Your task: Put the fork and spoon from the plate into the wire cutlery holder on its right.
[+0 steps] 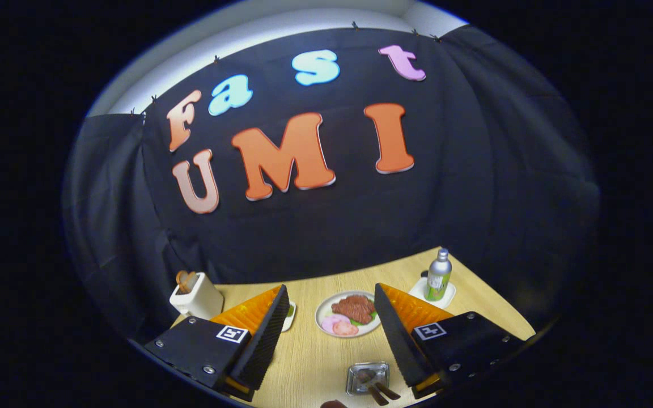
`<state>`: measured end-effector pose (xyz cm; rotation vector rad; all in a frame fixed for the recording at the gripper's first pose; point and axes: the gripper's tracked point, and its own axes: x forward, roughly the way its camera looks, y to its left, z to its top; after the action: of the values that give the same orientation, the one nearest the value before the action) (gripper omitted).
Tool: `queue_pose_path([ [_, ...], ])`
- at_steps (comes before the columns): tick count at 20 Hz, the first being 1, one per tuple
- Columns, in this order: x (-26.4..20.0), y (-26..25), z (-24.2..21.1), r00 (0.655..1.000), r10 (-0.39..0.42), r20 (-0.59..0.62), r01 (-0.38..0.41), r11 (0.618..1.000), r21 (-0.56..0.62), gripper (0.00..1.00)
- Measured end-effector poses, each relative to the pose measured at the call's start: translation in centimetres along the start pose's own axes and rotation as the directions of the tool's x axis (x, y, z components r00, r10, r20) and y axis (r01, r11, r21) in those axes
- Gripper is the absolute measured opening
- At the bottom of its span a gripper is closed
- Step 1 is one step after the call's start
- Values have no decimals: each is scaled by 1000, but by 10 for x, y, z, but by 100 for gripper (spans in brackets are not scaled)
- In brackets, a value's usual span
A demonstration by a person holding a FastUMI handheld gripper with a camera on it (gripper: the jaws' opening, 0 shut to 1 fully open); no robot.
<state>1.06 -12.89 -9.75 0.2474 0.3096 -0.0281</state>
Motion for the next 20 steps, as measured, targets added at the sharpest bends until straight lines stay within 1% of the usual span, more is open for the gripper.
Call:
queue_pose_path([
  [3,-8,0,41,990,-10,140,16,999,-42,94],
  [7,-20,4,81,967,-18,254,37,997,-71,96],
  [10,-30,-1,100,946,-25,323,58,994,-91,96],
  [13,-42,-1,114,925,-20,379,70,991,-118,96],
  [16,-49,-1,122,906,-18,422,76,990,-121,97],
  [20,-52,-2,113,911,-10,412,68,989,-128,97],
])
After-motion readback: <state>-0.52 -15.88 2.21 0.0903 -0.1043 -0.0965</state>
